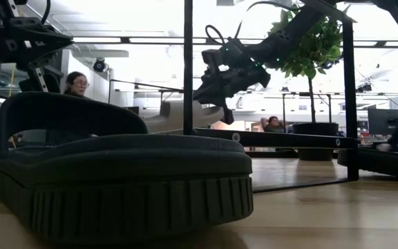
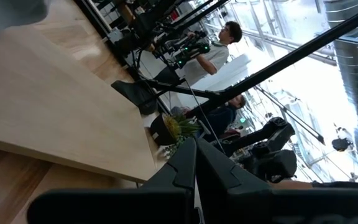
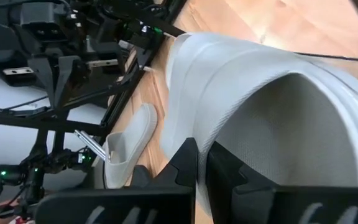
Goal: Pick and place slides into the shelf
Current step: Put the right gray slipper on the shelf
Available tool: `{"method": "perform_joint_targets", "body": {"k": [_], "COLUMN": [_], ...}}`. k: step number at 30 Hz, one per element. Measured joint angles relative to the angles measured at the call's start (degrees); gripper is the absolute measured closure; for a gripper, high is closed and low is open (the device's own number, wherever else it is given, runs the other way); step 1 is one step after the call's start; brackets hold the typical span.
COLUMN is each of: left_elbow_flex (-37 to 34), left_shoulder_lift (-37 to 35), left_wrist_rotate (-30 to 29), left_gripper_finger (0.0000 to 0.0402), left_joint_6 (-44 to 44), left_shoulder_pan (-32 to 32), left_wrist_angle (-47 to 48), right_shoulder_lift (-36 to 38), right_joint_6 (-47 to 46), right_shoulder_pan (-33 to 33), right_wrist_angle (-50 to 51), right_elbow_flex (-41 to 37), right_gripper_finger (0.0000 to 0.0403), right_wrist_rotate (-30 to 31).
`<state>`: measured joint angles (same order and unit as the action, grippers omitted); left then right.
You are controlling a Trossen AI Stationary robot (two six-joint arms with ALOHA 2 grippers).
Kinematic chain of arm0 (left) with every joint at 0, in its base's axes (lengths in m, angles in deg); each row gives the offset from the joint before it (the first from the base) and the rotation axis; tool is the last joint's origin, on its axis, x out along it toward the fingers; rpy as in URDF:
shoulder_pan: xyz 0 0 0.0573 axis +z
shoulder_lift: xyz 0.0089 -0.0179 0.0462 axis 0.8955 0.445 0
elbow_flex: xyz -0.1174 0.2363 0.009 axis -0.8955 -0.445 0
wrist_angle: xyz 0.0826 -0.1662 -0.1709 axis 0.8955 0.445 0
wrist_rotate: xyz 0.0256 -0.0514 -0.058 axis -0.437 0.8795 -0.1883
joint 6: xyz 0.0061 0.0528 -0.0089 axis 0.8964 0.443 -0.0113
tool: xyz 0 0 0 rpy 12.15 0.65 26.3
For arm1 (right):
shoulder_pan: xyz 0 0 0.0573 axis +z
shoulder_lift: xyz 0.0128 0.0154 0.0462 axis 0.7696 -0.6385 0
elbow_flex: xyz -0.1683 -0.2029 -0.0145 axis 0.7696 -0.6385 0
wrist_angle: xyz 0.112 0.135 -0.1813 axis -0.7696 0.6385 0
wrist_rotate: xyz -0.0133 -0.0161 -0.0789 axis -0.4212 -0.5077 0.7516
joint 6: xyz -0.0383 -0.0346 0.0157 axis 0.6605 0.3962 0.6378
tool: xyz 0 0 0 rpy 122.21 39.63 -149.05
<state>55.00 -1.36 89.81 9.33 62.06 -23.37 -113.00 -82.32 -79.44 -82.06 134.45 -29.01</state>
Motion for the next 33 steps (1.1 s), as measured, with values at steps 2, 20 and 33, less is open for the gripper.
{"method": "perform_joint_targets", "body": {"k": [2, 20, 33], "left_elbow_flex": [0.0, 0.0, 0.0], "left_shoulder_lift": [0.0, 0.0, 0.0], "left_wrist_rotate": [0.0, 0.0, 0.0], "left_gripper_finger": [0.0401, 0.0401, 0.0401], "left_joint_6": [-0.3, -0.7, -0.7], "left_shoulder_pan": [0.0, 0.0, 0.0], "left_wrist_angle": [0.0, 0.0, 0.0], "right_shoulder_lift": [-0.1, -0.1, -0.1], "right_joint_6": [-0.2, -0.5, -0.5], "right_shoulder_pan": [0.0, -0.1, -0.1], "right_wrist_angle": [-0.6, -1.4, -1.5], "right_elbow_flex": [0.0, 0.0, 0.0], "right_gripper_finger": [0.0403, 0.0395, 0.0322], "right_wrist_rotate": [0.0, 2.5, 6.8]}}
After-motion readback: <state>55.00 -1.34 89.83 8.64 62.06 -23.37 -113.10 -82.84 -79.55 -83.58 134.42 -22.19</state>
